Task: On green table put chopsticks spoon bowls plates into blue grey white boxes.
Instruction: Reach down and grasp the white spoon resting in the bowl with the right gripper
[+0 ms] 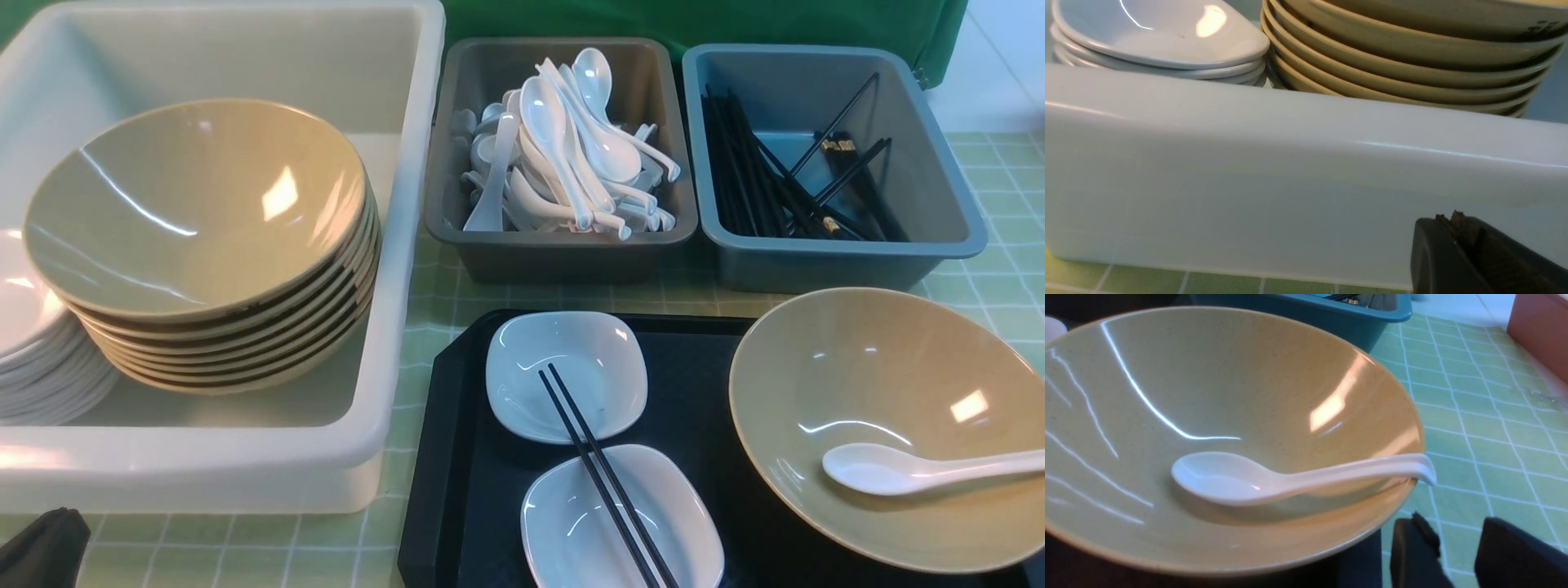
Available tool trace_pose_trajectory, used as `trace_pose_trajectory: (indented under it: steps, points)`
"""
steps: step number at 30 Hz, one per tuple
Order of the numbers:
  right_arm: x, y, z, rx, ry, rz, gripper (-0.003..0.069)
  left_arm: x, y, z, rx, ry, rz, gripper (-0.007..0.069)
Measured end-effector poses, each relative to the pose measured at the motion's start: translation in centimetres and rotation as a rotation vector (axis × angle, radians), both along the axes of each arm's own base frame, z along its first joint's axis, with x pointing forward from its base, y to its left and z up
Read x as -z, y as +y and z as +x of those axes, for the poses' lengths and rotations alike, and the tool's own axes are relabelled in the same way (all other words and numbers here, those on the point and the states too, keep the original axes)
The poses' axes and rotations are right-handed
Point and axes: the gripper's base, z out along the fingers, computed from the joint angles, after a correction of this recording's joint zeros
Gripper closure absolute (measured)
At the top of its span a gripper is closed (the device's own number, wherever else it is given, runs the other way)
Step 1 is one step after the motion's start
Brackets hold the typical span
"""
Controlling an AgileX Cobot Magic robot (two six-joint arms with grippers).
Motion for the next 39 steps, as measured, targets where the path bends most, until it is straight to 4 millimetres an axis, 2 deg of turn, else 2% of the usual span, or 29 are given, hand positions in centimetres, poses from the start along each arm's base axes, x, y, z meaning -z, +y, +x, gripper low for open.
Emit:
trace_pose_trajectory:
  steps: [4,8,14,19,20,22,23,24,25,28,29,30,31,32,35,36,37,39]
  points:
    - [-0.2,0.0,0.1,0.002,-0.040,0.006,0.0423,-0.4,0.0,0.1,0.001,-0.050,-0.001,0.0625]
    - [-1.0,0.0,0.4,0.011,-0.160,0.049,0.0423,-1.5,0.0,0.2,0.002,-0.166,-0.004,0.0625]
    - [-1.7,0.0,0.5,0.023,-0.250,0.127,0.0423,-1.8,0.0,0.3,0.003,-0.203,-0.005,0.0625]
    - [-2.2,0.0,0.5,0.050,-0.305,0.308,0.0423,-2.1,0.0,0.3,0.002,-0.237,-0.017,0.0625]
    - [-2.5,0.0,0.5,0.055,-0.344,0.390,0.0423,-2.4,0.0,0.3,-0.001,-0.269,-0.058,0.0625]
    - [-2.8,0.0,0.5,0.054,-0.379,0.443,0.0423,-2.9,0.0,0.2,-0.005,-0.321,-0.124,0.0625]
    - [-3.3,0.0,0.5,0.048,-0.431,0.505,0.0423,-3.8,0.1,0.1,-0.013,-0.412,-0.244,0.0625]
    - [-3.4,0.0,0.4,0.046,-0.444,0.515,0.0423,-3.9,0.1,0.1,-0.015,-0.424,-0.275,0.0625]
    - [-3.9,0.0,0.4,0.034,-0.495,0.550,0.0423,-4.9,0.3,-0.2,-0.018,-0.537,-0.375,0.0625]
    - [-4.6,0.0,0.2,0.023,-0.542,0.616,0.0423,-6.5,0.7,-0.8,-0.015,-0.717,-0.474,0.0625]
    - [-4.7,0.0,0.2,0.023,-0.542,0.617,0.0423,-6.6,0.7,-0.9,-0.015,-0.723,-0.480,0.0625]
    - [-6.1,0.0,0.0,0.018,-0.558,0.625,0.0423,-7.9,0.7,-1.0,-0.007,-0.731,-0.504,0.0625]
    - [-6.4,0.0,-0.1,0.015,-0.567,0.625,0.0423,-8.1,0.6,-1.0,-0.007,-0.724,-0.506,0.0625]
    - [-9.0,0.1,-0.4,0.010,-0.581,0.624,0.0423,-10.7,0.5,-0.9,0.007,-0.698,-0.500,0.0625]
    - [-13.0,0.0,-0.2,0.027,-0.532,0.615,0.0423,-16.2,0.1,-0.7,0.029,-0.656,-0.407,0.0625]
    - [-14.1,0.0,0.0,0.039,-0.497,0.610,0.0423,-17.7,0.0,-0.1,0.028,-0.617,-0.357,0.0625]
    - [-16.3,0.0,0.4,0.052,-0.454,0.595,0.0423,-20.1,-0.1,0.8,0.020,-0.535,-0.287,0.0625]
    - [-17.6,0.0,1.4,0.072,-0.370,0.546,0.0423,-22.4,-0.1,2.0,0.008,-0.449,-0.221,0.0625]
